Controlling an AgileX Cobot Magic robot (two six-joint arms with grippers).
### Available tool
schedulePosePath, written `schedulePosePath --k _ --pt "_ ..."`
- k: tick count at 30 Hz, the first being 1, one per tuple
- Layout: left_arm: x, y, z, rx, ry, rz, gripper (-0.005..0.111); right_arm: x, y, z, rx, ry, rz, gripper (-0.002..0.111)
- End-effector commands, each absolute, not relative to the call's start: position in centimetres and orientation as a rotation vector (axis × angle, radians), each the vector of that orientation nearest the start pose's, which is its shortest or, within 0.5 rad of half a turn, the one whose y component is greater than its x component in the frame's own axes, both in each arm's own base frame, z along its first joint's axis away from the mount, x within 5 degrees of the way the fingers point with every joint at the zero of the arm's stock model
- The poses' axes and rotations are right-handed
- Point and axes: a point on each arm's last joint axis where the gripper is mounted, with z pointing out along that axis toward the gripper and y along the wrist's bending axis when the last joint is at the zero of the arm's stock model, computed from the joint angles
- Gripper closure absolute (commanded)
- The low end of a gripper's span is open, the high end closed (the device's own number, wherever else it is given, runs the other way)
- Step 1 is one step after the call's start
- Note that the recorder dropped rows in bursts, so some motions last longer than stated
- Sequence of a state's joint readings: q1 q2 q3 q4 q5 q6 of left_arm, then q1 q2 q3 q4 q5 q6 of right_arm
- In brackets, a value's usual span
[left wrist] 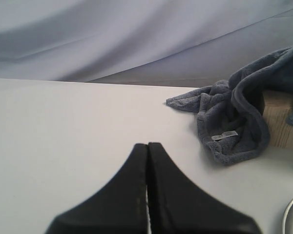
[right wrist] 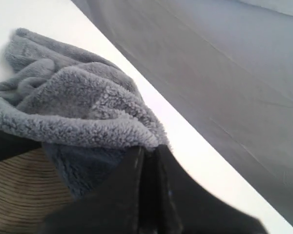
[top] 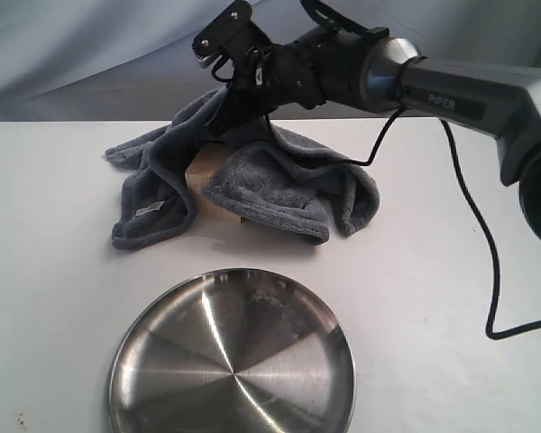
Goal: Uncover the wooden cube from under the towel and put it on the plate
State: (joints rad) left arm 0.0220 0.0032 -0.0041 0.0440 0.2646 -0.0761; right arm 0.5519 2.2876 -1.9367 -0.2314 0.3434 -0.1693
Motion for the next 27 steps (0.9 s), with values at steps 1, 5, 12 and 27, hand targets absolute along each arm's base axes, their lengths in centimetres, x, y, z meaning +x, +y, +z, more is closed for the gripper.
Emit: schedulePosePath --k 1,5,12,27 --pt "5.5 0.2 18.9 -0.06 1.745 -0.003 0.107 47.2 25.2 22.5 -0.837 2.002 0.012 0.108" --pt "5.5 0.2 18.9 -0.06 1.745 -0.003 0.107 47.8 23.8 22.2 -0.816 2.04 -0.009 0.108" --pt "5.5 0.2 18.9 -0.06 1.745 -0.003 0.107 48.8 21.6 22.1 -0.713 2.085 -0.003 0.108" --pt "5.5 0.2 18.9 -0.06 1.745 -0.003 0.107 50.0 21.7 18.1 -0.715 2.084 0.012 0.108"
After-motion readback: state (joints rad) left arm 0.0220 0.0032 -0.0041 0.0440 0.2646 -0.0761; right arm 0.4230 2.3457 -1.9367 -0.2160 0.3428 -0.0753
